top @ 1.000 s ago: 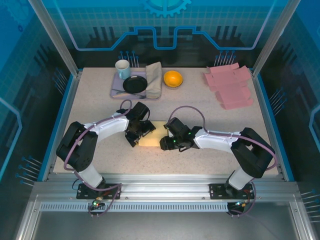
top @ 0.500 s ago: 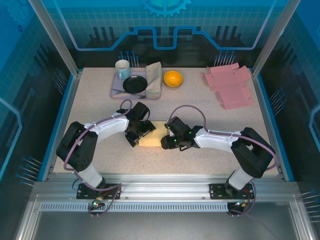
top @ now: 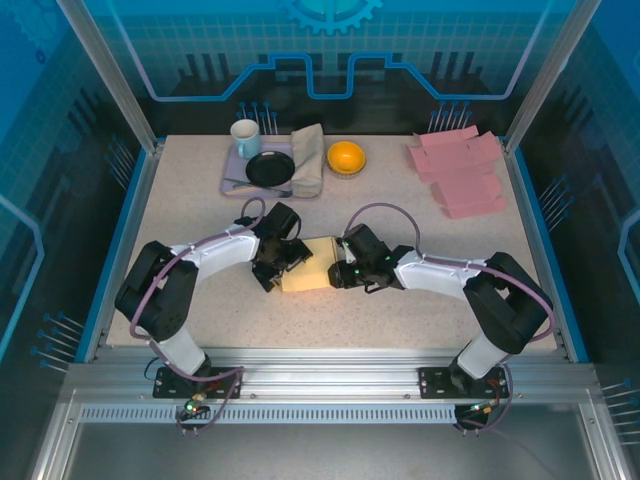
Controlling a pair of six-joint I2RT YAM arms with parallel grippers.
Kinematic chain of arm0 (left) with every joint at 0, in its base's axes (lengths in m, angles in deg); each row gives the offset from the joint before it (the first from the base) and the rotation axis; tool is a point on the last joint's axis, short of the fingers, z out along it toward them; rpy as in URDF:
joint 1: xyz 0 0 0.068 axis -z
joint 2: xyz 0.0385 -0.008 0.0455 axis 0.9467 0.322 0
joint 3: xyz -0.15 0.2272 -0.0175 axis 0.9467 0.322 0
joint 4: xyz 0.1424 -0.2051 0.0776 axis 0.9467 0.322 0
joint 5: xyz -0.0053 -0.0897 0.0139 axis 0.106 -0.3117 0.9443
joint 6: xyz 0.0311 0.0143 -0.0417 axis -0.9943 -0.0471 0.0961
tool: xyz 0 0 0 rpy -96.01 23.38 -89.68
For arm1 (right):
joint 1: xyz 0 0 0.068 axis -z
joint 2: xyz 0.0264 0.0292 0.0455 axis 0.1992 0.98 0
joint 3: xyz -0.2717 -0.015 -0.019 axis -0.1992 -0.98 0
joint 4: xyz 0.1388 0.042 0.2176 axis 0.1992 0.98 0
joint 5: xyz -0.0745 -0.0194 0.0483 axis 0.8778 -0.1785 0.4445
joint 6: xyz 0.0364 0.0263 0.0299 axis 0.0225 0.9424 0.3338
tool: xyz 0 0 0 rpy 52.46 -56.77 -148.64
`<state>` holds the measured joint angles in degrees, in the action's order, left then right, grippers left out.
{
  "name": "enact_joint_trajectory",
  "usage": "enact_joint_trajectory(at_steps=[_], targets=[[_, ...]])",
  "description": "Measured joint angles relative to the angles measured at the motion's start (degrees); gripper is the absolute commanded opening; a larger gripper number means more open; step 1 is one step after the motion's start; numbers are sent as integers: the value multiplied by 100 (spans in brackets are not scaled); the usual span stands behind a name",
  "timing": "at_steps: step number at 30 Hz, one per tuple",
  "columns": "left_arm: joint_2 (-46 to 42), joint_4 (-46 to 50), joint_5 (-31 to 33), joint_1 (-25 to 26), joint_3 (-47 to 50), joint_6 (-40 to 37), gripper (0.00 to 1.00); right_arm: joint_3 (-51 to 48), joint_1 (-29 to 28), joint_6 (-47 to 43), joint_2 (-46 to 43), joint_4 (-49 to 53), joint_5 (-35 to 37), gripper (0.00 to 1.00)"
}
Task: Fold the paper box
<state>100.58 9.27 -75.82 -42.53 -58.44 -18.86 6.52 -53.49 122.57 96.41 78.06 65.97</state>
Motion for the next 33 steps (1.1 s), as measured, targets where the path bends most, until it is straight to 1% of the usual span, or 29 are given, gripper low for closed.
enact_joint_trajectory(at_steps=[11, 17, 33], targets=[[9, -9, -98, 0, -2, 162, 97, -37, 17, -55, 0, -57, -46, 35], [44, 26, -46, 94, -94, 295, 96, -55, 37, -107, 0, -46, -42, 35], [116, 15, -42, 105, -149, 326, 92, -61, 105, -573, 39, -109, -153, 35]])
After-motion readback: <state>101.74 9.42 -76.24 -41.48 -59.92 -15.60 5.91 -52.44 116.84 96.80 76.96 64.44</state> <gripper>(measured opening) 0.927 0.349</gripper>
